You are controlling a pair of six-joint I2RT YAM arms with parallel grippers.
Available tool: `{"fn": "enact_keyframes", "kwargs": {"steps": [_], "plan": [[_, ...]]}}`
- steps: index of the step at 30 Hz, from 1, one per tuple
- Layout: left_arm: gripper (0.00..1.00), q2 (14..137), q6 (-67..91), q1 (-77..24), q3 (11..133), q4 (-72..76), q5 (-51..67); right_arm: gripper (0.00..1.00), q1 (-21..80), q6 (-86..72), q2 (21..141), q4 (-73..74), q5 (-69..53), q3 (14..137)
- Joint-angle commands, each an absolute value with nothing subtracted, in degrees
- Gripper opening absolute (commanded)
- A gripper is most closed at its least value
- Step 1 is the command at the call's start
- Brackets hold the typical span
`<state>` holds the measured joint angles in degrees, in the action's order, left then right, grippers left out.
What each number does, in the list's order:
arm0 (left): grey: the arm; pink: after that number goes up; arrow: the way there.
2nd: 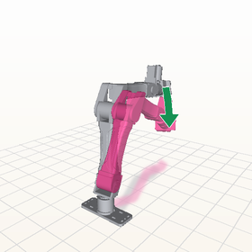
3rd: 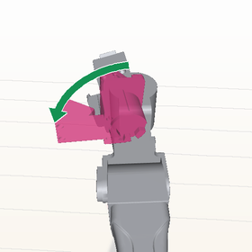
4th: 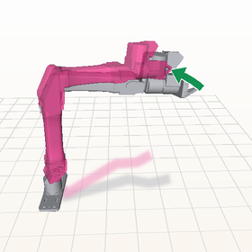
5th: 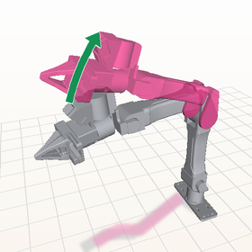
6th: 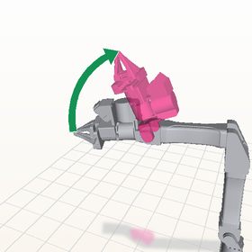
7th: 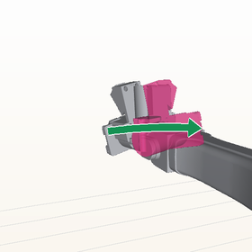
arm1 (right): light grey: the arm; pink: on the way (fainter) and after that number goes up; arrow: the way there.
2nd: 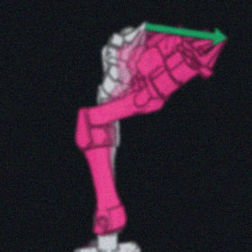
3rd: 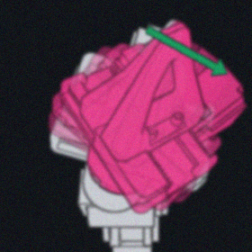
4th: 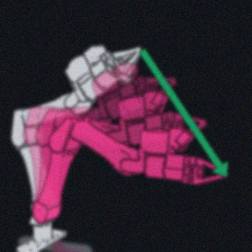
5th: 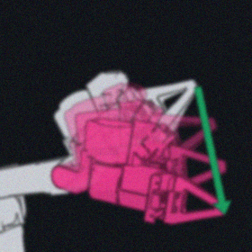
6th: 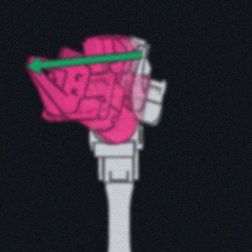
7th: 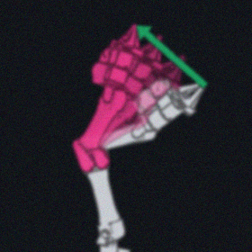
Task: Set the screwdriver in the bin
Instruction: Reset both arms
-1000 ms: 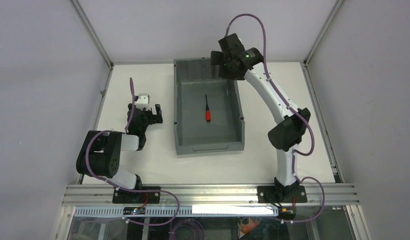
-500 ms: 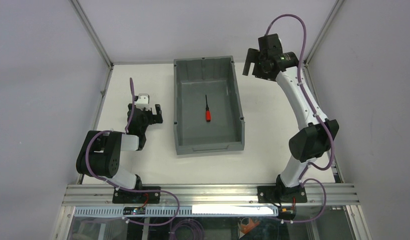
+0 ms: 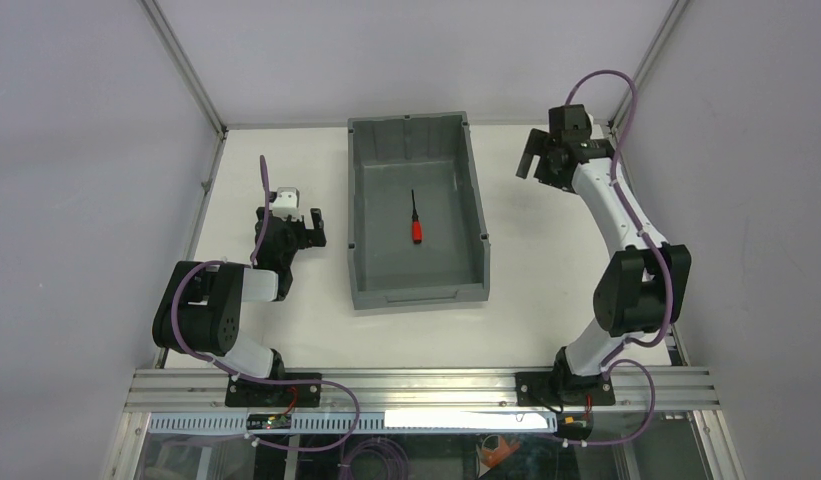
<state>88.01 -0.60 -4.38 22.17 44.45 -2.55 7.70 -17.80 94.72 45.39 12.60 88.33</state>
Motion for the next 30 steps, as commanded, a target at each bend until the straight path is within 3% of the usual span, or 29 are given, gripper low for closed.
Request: {"fn": "enact_keyframes", "kwargs": {"steps": [1, 30], "plan": [[0.99, 86.2, -0.2, -3.8, 22.0, 46.0, -1.7, 0.99, 5.7, -17.9, 90.5, 36.2, 11.7, 83.0], [0.99, 86.2, -0.1, -3.8, 22.0, 46.1, -1.7, 0.99, 2.6, -14.5, 93.9, 13.4, -1.8, 62.3]]}}
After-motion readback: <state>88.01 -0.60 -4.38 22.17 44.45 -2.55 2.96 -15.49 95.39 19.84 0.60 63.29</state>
